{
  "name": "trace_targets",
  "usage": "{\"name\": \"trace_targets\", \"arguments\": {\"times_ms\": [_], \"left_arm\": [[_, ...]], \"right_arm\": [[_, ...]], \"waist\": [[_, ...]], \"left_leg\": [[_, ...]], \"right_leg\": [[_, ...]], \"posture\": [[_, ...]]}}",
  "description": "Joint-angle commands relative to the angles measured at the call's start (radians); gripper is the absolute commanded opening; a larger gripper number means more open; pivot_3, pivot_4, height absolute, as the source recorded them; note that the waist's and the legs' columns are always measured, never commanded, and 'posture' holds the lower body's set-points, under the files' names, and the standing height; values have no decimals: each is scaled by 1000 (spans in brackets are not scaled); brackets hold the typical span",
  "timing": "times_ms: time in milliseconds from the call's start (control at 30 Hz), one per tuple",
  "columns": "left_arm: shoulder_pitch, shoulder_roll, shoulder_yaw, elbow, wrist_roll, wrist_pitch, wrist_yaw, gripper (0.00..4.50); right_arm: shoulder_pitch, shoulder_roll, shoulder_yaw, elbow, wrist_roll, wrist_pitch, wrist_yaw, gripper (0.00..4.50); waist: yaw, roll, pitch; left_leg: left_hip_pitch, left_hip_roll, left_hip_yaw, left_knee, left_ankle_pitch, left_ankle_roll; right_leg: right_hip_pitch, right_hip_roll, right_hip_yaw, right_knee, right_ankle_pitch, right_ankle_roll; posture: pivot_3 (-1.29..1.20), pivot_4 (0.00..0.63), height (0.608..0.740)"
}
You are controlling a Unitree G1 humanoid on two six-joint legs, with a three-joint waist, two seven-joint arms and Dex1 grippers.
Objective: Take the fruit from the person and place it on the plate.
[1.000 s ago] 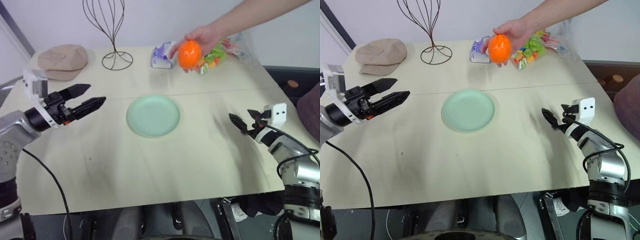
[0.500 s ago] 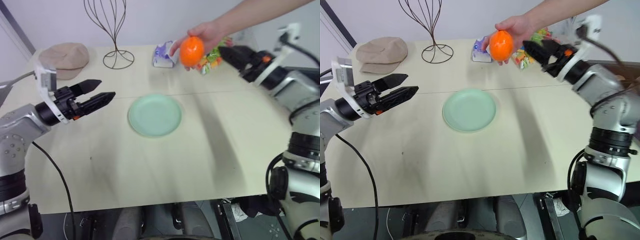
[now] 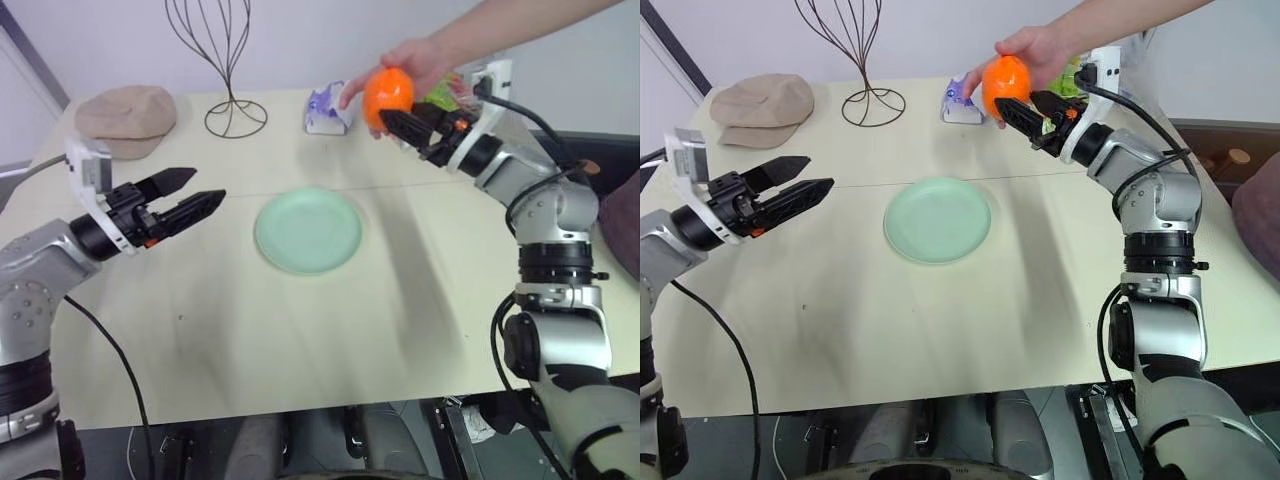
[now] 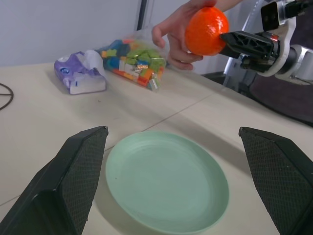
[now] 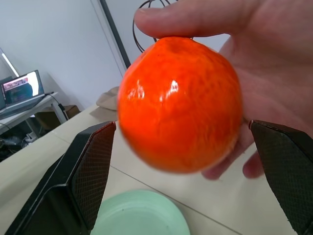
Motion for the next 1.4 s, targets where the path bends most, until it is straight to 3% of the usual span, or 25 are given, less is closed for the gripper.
{"name": "trace_targets", "arguments": {"times_ms": [33, 133, 233, 300, 467, 600, 767, 933, 1200, 1267, 1400], "left_arm": [[6, -4, 26, -36, -2, -24, 11, 4488], [22, -4, 20, -40, 10, -33, 14, 4488], [36, -6, 22, -49, 10, -35, 17, 4500], [39, -7, 24, -54, 7, -35, 21, 4500], [41, -6, 24, -58, 4, -34, 26, 4500], [36, 7, 18, -47, 13, -32, 18, 4500], [87, 82, -37, -17, 131, -72, -52, 4500], [123, 97, -25, -34, 116, -43, -87, 4500], [166, 93, -29, -62, 139, -54, -77, 4500], [180, 93, -32, -69, 153, -61, -77, 4500], [194, 91, -31, -73, 169, -70, -78, 4500]], "right_arm": [[-66, 11, 3, 48, -39, -70, 37, 4500], [-97, 19, 5, 89, -63, -100, 57, 4500], [-112, 23, -4, 97, -66, -106, 66, 3598], [-110, 28, -12, 95, -66, -107, 59, 3292], [-101, 32, -15, 63, -65, -88, 52, 3291], [2, -7, 70, -79, -73, 13, 124, 3291], [148, 81, 141, -203, -92, 50, 69, 3291], [202, 168, 211, -235, -135, 46, 23, 3291], [193, 195, 271, -143, -220, -8, 53, 3291], [192, 204, 261, -119, -233, -24, 39, 4317], [192, 219, 244, -108, -232, -34, 39, 4449]], "waist": [[-1, 0, 0], [-1, 0, 0], [-1, 0, 0], [-1, 0, 0], [-1, 0, 0], [1, 0, 0], [-5, 1, 1], [-5, 2, 1], [0, 2, 1], [-2, 2, 1], [-3, 2, 1]], "left_leg": [[0, 0, 0, 0, 0, 0], [0, 0, 0, 0, 0, 0], [0, 0, 0, -1, 0, 0], [0, 0, 0, -1, 0, 0], [0, 0, 0, -1, 0, 0], [0, 0, -1, -2, 0, 0], [0, 0, -1, -2, 0, 0], [-1, 1, 0, -2, 0, -1], [-1, 0, 0, -2, 0, -1], [-1, 0, 0, -2, 0, -1], [-1, 0, -1, -2, 0, -1]], "right_leg": [[0, 0, 0, 0, 0, 0], [0, 0, 0, 0, 0, 0], [0, 0, 0, 0, 0, 0], [0, -1, 1, 0, 0, 0], [0, -1, 0, 0, 0, 0], [-1, -1, 0, 0, 0, -1], [-1, -1, 1, 0, 0, -1], [-4, 0, 1, 2, 0, -1], [-3, -2, 0, 1, 0, -1], [-3, -2, 0, 1, 0, -1], [-3, -1, 0, 1, 0, -1]], "posture": [[0, 150, 740], [0, 150, 740], [0, 150, 740], [0, 150, 740], [0, 150, 740], [0, 150, 740], [0, 150, 740], [0, 150, 740], [0, 150, 740], [0, 150, 740], [0, 150, 740]]}}
